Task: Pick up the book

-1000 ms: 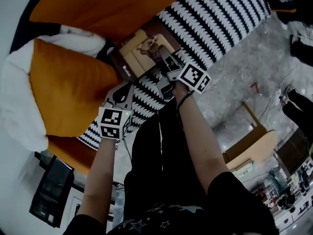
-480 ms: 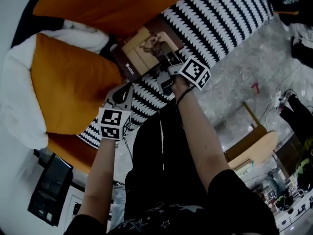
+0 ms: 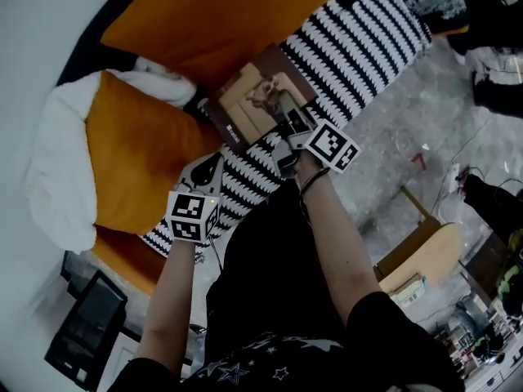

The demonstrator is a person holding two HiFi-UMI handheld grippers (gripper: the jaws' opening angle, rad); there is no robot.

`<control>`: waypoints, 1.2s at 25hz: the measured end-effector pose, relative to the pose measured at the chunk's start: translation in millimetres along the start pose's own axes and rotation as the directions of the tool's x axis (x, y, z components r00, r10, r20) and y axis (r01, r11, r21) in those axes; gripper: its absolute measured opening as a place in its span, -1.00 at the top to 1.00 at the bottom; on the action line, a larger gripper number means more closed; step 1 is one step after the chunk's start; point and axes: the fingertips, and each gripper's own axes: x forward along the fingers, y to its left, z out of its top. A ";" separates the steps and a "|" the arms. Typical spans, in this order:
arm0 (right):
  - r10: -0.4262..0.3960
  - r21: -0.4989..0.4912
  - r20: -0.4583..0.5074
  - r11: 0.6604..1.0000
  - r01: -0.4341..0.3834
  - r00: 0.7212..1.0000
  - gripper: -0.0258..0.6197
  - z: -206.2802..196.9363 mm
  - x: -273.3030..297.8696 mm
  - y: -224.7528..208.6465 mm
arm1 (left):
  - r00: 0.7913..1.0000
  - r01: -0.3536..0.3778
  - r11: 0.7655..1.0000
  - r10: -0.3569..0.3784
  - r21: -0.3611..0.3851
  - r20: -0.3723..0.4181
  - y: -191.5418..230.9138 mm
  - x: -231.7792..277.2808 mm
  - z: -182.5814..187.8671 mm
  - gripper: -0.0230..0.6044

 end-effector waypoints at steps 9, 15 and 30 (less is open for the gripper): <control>0.065 -0.108 0.114 0.993 -0.052 0.991 0.47 48.7 -58.1 97.8 | 0.979 0.038 0.999 -0.045 0.039 0.197 -13.8 -72.7 92.1 0.91; 0.091 -0.167 0.144 0.984 -0.067 0.985 0.47 54.7 -108.1 147.7 | 0.958 0.055 0.996 -0.072 0.068 0.278 -25.2 -112.1 130.7 0.91; 0.134 -0.260 0.163 0.962 -0.089 0.977 0.47 65.9 -195.6 201.1 | 0.924 0.095 0.987 -0.135 0.128 0.359 -66.2 -168.2 180.8 0.91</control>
